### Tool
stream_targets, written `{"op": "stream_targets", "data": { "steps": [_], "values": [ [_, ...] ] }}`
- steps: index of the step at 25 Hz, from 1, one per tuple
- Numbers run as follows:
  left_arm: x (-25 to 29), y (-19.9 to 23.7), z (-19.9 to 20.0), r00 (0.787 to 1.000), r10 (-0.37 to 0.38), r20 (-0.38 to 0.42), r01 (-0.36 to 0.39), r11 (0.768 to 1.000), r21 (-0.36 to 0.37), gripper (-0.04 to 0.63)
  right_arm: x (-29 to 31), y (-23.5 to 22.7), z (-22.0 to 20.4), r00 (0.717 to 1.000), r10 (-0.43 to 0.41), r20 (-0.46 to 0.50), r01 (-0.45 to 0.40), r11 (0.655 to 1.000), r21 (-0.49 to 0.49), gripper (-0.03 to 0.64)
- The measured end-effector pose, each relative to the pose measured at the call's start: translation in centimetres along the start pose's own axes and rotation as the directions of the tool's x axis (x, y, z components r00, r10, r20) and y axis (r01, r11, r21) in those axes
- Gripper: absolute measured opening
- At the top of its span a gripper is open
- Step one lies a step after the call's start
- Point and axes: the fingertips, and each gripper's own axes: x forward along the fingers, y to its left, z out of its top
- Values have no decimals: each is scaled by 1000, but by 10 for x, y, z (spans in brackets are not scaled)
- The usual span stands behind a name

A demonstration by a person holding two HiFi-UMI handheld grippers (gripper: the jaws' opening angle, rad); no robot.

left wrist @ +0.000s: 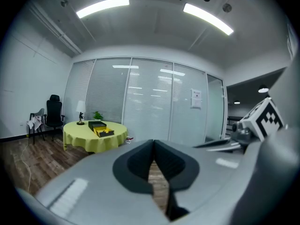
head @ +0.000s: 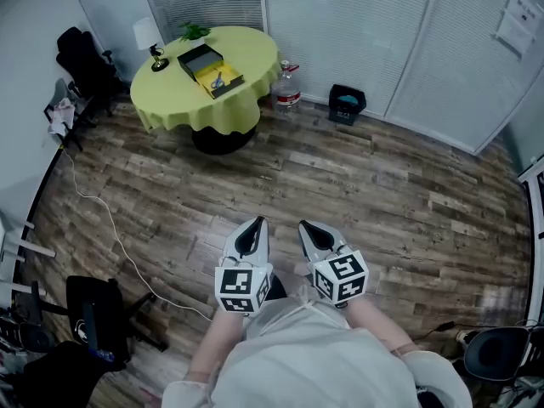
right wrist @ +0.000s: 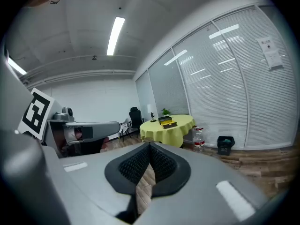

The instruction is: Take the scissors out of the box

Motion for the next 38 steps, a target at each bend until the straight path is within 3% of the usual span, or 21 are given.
{"op": "stream_targets", "data": {
  "steps": [11, 17, 25, 29, 38],
  "values": [
    [68, 67, -9, 999, 18, -48, -20, 999, -46, 6, 82, -27, 6, 999, -13, -41, 13, 1000, 22, 0],
    [128, 136, 8, 998, -8, -63, 5, 999, -50, 6, 169, -39, 32, 997, -35, -69, 36, 999, 19, 0],
    [212, 265, 51, 998, -43, -56, 39, 997, -68, 6, 311, -39, 96, 992, -107, -72, 105, 994, -31, 0],
    [241, 304, 62, 992, -110, -63, 105, 992, -75, 6, 364, -33, 113, 993, -93, -80, 89, 995, -46, 0],
    [299, 370, 45, 993, -65, -94, 55, 993, -105, 6, 454, -56, 116, 987, -74, -142, 66, 996, -59, 0]
  ]
}}
